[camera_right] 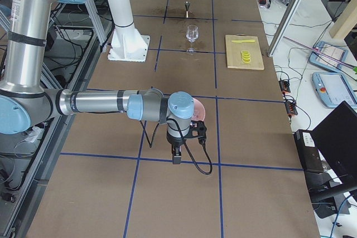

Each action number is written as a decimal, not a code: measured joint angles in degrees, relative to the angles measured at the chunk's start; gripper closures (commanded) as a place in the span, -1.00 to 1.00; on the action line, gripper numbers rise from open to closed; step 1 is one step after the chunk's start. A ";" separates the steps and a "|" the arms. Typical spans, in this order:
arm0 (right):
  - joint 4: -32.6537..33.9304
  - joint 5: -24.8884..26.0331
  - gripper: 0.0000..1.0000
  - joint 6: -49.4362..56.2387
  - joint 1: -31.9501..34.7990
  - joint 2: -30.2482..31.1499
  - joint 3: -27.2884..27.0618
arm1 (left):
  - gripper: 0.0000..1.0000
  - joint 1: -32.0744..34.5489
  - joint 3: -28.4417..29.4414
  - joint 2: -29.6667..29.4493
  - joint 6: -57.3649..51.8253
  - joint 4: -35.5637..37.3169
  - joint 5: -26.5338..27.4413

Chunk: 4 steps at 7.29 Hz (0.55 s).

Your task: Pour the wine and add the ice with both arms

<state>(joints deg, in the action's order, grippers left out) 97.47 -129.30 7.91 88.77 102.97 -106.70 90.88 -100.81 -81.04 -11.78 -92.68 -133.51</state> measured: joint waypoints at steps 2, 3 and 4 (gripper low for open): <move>0.00 -0.51 -1.00 0.00 0.00 0.03 0.02 | -1.00 0.00 0.04 0.00 0.00 -0.01 0.02; 0.00 -0.72 -1.00 0.00 0.00 0.03 0.06 | -1.00 0.00 0.07 0.00 0.00 0.02 0.04; 0.00 -0.81 -1.00 0.00 0.00 0.04 0.07 | -1.00 0.00 0.11 0.02 0.00 0.04 0.02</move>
<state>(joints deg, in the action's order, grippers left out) 97.47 -130.11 7.91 88.77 103.01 -106.63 90.88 -100.70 -81.01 -11.78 -92.65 -133.48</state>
